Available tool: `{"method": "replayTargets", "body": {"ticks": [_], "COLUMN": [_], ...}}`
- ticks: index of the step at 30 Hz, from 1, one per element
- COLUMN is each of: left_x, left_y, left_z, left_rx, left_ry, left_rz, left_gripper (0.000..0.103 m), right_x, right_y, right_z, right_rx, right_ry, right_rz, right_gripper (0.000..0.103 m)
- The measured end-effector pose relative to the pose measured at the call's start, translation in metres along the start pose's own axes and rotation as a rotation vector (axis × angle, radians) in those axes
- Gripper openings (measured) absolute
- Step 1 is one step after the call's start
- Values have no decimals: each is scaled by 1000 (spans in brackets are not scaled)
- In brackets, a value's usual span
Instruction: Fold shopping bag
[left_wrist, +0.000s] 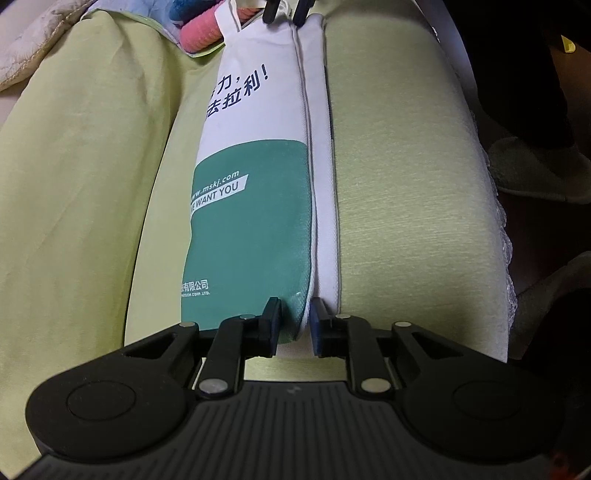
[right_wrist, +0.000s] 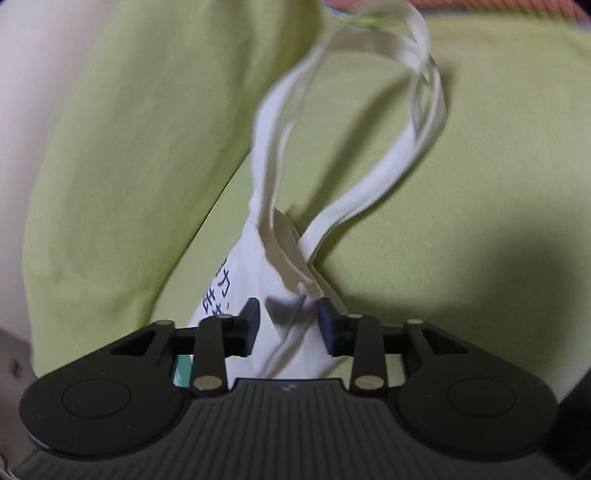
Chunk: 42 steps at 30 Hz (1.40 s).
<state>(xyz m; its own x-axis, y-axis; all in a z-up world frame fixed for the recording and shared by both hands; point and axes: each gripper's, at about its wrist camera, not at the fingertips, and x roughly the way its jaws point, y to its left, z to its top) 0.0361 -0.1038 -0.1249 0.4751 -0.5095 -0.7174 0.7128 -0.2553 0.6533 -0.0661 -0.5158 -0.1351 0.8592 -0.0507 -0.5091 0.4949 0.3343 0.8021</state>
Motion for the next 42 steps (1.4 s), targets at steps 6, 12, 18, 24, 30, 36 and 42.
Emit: {"method": "replayTargets", "body": {"ticks": [6, 12, 18, 24, 30, 36, 42], "left_x": [-2, -13, -11, -51, -34, 40, 44], "left_y": [9, 11, 4, 27, 49, 54, 38], "left_z": [-8, -14, -14, -9, 24, 57, 57], "left_rx": [-50, -70, -71, -213, -477, -656, -720], "left_ry": [-26, -26, -16, -81, -219, -127, -143], "left_rz": [-35, -53, -45, -102, 11, -53, -37], "left_gripper": [11, 11, 10, 18, 21, 17, 0], "right_x": [0, -27, -20, -17, -13, -7, -34], "right_y": [7, 26, 22, 34, 48, 64, 92], "right_z": [-6, -23, -35, -48, -63, -70, -89], "right_rx": [-27, -123, -187, -341, -510, -634, -836], "right_ry": [-35, -66, -62, -85, -120, -121, -297], "right_rz": [-26, -51, -147, -227, -304, -369, -459], "right_gripper": [18, 17, 14, 13, 14, 16, 31]}}
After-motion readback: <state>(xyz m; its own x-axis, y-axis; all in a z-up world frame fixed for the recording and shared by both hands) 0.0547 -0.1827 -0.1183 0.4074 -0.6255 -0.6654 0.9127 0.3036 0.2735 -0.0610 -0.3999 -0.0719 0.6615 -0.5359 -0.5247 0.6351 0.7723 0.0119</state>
